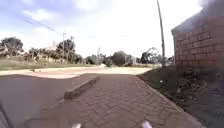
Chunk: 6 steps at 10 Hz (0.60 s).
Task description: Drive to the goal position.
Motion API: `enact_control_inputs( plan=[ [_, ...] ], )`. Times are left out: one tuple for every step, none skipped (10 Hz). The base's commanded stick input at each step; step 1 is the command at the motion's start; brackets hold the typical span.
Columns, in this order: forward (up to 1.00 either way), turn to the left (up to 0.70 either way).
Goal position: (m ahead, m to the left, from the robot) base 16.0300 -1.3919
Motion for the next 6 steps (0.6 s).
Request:
enact_control_inputs(
  plan=[
    [0.69, 0.00],
    [0.70, 0.00],
    [0.70, 0.00],
    [0.70, 0.00],
    [0.70, -0.16],
    [0.70, -0.35]
  ],
)
